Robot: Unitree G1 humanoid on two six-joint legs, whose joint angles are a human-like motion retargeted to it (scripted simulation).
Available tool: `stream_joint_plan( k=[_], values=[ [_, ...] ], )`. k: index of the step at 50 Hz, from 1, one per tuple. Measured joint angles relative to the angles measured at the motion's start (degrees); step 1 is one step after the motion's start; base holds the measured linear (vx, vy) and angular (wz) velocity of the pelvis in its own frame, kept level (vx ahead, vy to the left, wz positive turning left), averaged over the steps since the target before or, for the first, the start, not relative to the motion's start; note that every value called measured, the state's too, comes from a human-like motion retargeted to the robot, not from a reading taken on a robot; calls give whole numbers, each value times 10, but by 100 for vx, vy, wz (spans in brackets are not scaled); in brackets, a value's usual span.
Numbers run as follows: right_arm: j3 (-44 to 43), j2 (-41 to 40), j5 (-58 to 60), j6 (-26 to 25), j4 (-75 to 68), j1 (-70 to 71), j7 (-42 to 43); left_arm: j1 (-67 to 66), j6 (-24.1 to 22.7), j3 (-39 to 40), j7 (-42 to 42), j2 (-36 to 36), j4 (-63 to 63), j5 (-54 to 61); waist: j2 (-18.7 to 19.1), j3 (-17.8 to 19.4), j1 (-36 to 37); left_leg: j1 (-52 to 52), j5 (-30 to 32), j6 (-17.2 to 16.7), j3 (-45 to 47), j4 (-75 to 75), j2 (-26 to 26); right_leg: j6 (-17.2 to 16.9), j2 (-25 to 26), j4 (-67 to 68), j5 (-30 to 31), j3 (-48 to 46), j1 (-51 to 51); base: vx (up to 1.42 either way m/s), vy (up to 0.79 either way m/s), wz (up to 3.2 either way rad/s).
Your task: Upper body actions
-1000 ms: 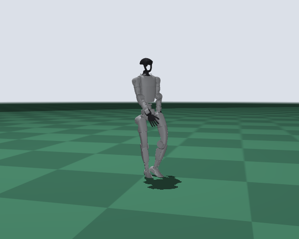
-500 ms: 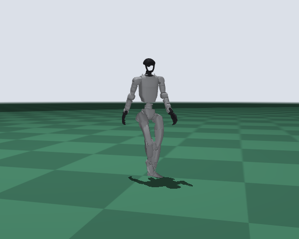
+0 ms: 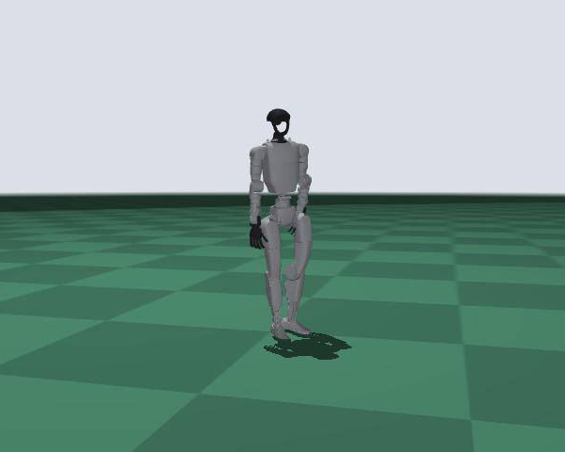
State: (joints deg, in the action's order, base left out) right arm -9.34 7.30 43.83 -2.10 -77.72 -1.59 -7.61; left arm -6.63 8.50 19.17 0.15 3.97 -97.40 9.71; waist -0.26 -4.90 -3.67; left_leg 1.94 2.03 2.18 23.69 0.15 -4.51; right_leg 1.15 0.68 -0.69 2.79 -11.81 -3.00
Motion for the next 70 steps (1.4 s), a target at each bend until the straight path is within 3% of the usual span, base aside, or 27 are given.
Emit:
stream_joint_plan(
  k=[4,10,19,35,40,42,45,49,55,70],
  values=[
    [-64,-3,-66,-43,-73,-16,15,44,-37,-36,0,4,0,-20,-16,18,50,-12,6,-4,4,0,0,4,0,2,-3,0,13,-1,-11,-10],
    [-99,5,-107,-66,-111,-41,31,65,-39,-57,-15,-7,16,-22,-14,16,35,-8,15,-7,-5,5,3,6,2,-5,-5,-15,21,6,0,22],
    [-79,18,-54,-57,-81,-49,21,55,-43,-69,-15,-12,36,-26,-4,18,17,-10,26,-6,7,0,4,3,4,-3,1,-4,11,1,3,-14],
    [-62,1,-67,-26,-44,-39,10,56,-51,-61,-28,-11,40,2,-5,39,5,-14,40,8,10,-9,-3,-12,0,21,9,10,-7,-6,6,-12],
    [-49,2,-74,-29,-47,-22,14,62,-49,-55,-32,-15,40,4,8,55,14,-14,35,9,30,-10,11,21,1,77,-22,-13,-30,-8,4,-64],
    [-49,0,-79,-28,-44,-19,16,63,-51,-57,-30,-16,40,7,13,60,8,-14,38,9,33,-10,16,25,-15,82,-19,-61,-26,-3,0,-17],
    [-50,-1,-85,-24,-41,-25,24,64,-49,-63,-24,-17,38,6,13,65,-2,-20,41,8,34,-10,14,16,-17,77,7,-27,-25,3,-4,10],
    [-49,3,-84,-28,-55,-40,35,63,-48,-62,-19,-16,42,-2,3,56,-1,-29,43,5,28,-11,5,-25,-20,53,-2,27,-14,14,-11,7],
    [-70,1,-74,-38,-73,-50,34,64,-54,-61,1,-24,43,14,-4,39,40,-31,51,-9,45,-9,14,-26,-22,8,16,-7,6,11,-12,-16],
    [-59,-6,-78,-32,-44,-33,27,74,-50,-98,0,-42,52,-23,14,30,3,0,73,-32,28,12,45,-6,-6,-5,16,-46,0,2,-6,26]
  ],
)
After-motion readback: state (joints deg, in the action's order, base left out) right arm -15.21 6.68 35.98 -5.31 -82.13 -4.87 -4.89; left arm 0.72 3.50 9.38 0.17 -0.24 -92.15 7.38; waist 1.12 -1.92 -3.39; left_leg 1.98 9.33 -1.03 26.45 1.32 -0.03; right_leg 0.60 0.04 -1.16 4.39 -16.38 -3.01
